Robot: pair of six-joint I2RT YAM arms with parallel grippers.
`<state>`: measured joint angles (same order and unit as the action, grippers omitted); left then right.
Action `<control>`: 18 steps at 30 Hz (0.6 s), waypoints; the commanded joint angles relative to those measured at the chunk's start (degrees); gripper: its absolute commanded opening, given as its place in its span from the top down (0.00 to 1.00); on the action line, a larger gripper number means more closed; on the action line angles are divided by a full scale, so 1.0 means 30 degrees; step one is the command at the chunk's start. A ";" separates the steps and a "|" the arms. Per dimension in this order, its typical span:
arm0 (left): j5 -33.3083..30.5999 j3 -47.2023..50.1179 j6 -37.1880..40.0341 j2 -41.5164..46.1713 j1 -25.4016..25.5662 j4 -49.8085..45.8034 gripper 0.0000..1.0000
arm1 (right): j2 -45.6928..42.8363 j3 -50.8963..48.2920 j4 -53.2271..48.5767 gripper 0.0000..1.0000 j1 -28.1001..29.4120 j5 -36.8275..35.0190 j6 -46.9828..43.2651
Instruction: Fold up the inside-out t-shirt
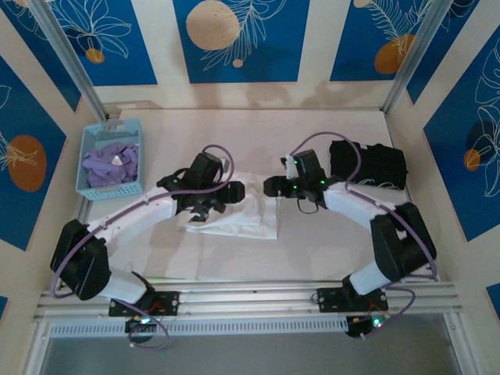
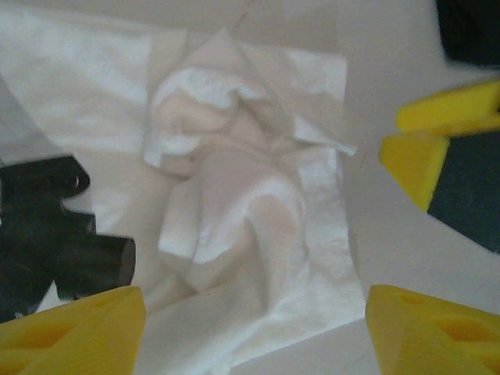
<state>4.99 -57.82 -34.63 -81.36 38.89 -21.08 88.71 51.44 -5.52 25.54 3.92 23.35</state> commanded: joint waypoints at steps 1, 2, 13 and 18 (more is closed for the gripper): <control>0.1236 0.2233 -0.0939 -0.0053 0.0188 0.3136 0.29 | 0.1943 0.1886 0.1183 0.28 0.0606 0.1772 -0.0855; 0.1674 0.2766 -0.1251 -0.0107 0.0246 0.4249 0.30 | 0.2667 0.2411 0.1008 0.29 0.0832 0.1424 -0.1080; 0.3361 0.5239 -0.1902 -0.1608 0.1161 0.9972 0.42 | 0.7545 0.7187 -0.1824 0.66 0.1248 -0.1153 -0.1908; 0.6235 0.4872 -0.0780 -0.2398 0.1885 1.0850 0.51 | 0.6242 0.6708 -0.2568 0.90 0.0058 -0.1268 -0.1210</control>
<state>16.47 -42.68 -39.22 -87.15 43.07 7.07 111.20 71.44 -9.93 28.08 1.32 18.76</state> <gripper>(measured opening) 0.496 0.123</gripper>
